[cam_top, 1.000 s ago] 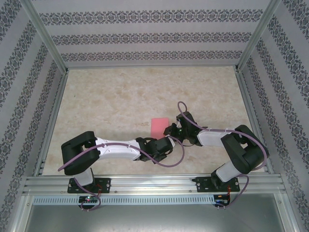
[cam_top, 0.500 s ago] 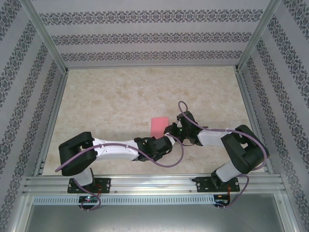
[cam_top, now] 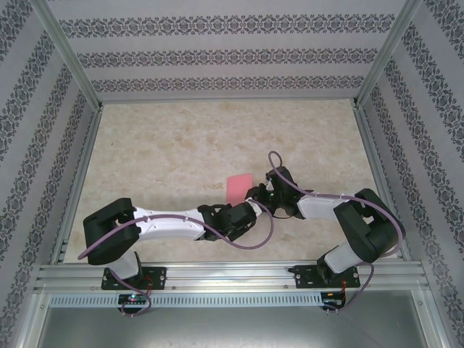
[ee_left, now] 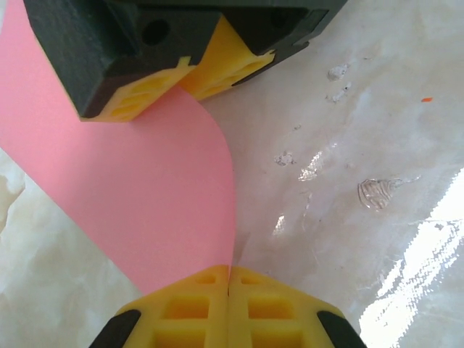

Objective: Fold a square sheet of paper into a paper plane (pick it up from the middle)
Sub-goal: Third fold the triangle at the center of the table.

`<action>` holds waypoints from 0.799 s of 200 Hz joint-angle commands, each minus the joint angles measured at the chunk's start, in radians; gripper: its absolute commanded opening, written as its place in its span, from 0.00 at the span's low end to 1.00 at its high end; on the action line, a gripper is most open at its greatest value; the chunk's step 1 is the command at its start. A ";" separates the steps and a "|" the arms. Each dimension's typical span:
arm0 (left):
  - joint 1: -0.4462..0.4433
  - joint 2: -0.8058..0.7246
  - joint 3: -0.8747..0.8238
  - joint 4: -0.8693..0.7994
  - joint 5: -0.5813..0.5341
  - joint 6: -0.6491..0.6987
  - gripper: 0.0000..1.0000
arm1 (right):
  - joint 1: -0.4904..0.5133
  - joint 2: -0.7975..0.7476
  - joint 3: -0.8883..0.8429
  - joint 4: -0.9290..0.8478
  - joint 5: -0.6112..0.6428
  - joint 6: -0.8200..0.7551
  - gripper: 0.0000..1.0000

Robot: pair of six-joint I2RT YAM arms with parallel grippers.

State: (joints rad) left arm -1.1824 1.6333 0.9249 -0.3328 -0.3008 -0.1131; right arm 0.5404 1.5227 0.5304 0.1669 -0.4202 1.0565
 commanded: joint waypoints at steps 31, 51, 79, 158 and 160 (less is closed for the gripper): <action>0.119 -0.072 -0.017 0.036 0.271 -0.023 0.00 | -0.022 -0.076 -0.015 -0.041 0.041 -0.010 0.32; 0.161 -0.067 -0.014 0.034 0.355 -0.028 0.00 | -0.029 -0.107 -0.012 -0.072 0.050 -0.023 0.33; 0.204 -0.055 -0.012 0.032 0.429 -0.032 0.00 | -0.039 -0.153 -0.004 -0.144 0.082 -0.048 0.39; 0.323 -0.020 -0.010 0.052 0.624 -0.056 0.00 | -0.040 -0.141 0.123 -0.221 0.090 -0.146 0.20; 0.324 -0.019 -0.010 0.052 0.626 -0.056 0.00 | -0.040 -0.133 0.129 -0.221 0.089 -0.147 0.20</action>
State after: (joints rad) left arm -0.8822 1.5902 0.9104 -0.3206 0.2451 -0.1474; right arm 0.5076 1.3346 0.5903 -0.0460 -0.3309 0.9607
